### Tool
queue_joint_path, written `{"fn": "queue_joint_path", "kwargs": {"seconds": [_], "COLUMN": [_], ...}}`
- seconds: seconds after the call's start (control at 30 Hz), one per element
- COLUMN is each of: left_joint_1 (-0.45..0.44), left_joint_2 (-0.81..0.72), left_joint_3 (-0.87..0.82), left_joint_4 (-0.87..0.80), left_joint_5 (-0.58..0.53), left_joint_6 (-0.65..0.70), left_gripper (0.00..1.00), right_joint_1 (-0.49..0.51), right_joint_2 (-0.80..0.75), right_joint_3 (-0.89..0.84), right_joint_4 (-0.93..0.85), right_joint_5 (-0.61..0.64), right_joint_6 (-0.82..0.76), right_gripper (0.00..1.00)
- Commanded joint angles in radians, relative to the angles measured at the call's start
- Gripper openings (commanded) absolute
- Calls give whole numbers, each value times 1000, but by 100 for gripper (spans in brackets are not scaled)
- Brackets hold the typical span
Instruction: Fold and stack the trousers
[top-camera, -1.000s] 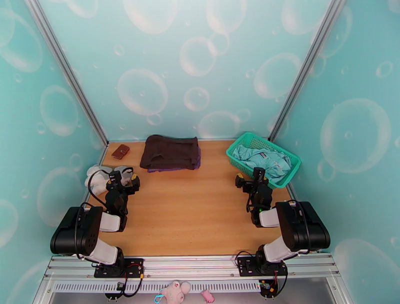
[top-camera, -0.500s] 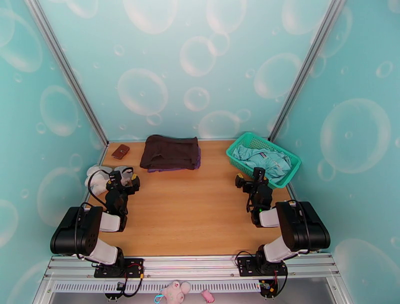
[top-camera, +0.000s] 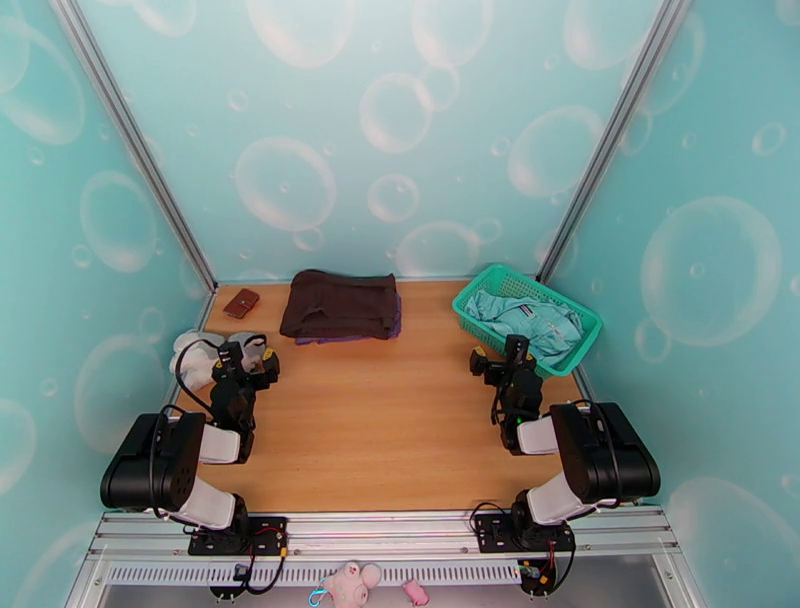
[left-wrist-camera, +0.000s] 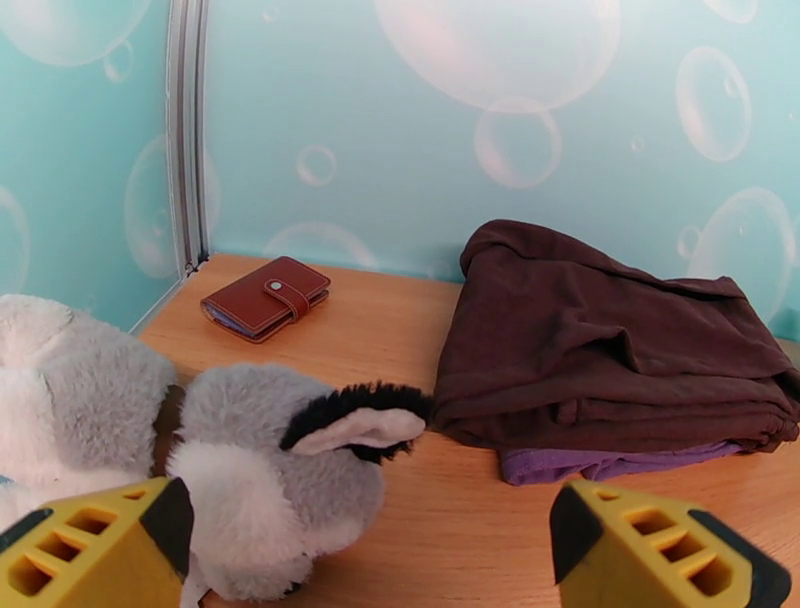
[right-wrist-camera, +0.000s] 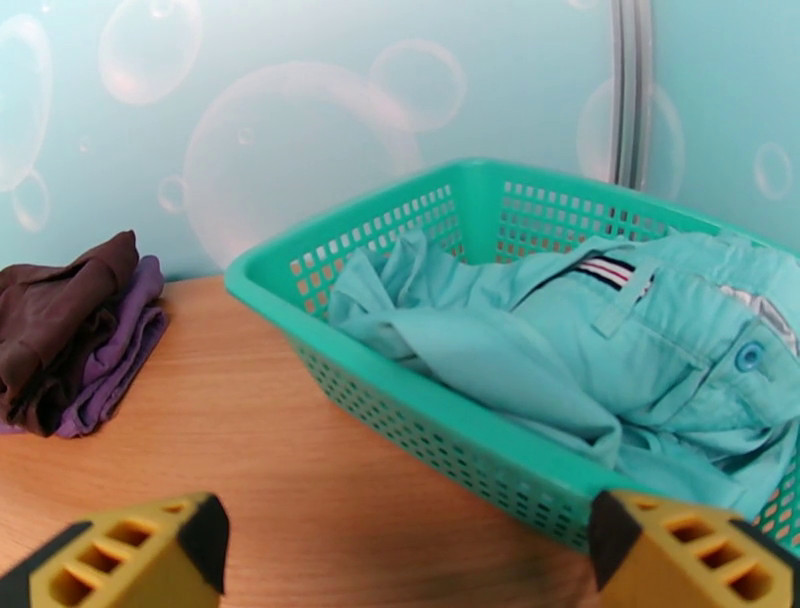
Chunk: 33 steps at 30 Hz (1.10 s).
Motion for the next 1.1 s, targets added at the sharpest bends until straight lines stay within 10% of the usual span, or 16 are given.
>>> {"fn": "queue_joint_path", "kwargs": {"seconds": [0.0, 0.23, 0.43, 0.63, 0.73, 0.83, 1.07], "left_joint_1": [-4, -48, -289, -606, -754, -848, -990], "left_joint_2": [4, -119, -401, -396, -319, -245, -129], "left_joint_3": [13, -43, 20, 383, 480, 537, 528], "left_joint_4": [3, 19, -205, -737, -803, -837, -845], "left_joint_5": [-10, -159, -327, -219, -245, -199, -189], "left_joint_6": [15, 18, 85, 65, 69, 82, 298], "left_gripper": [99, 99, 99, 99, 100, 99, 100], "right_joint_1": [7, 75, 398, 248, 133, 21, -109], "right_joint_2": [2, -98, -441, -381, -380, -364, 2], "right_joint_3": [1, -75, 50, 572, 557, 538, 877], "right_joint_4": [19, 92, -261, -1266, -1311, -1255, -1431], "right_joint_5": [28, 268, 734, 473, 537, 319, 323], "right_joint_6": [-29, -32, -139, 279, 386, 424, 446], "right_gripper": [99, 99, 99, 99, 99, 99, 99]}}
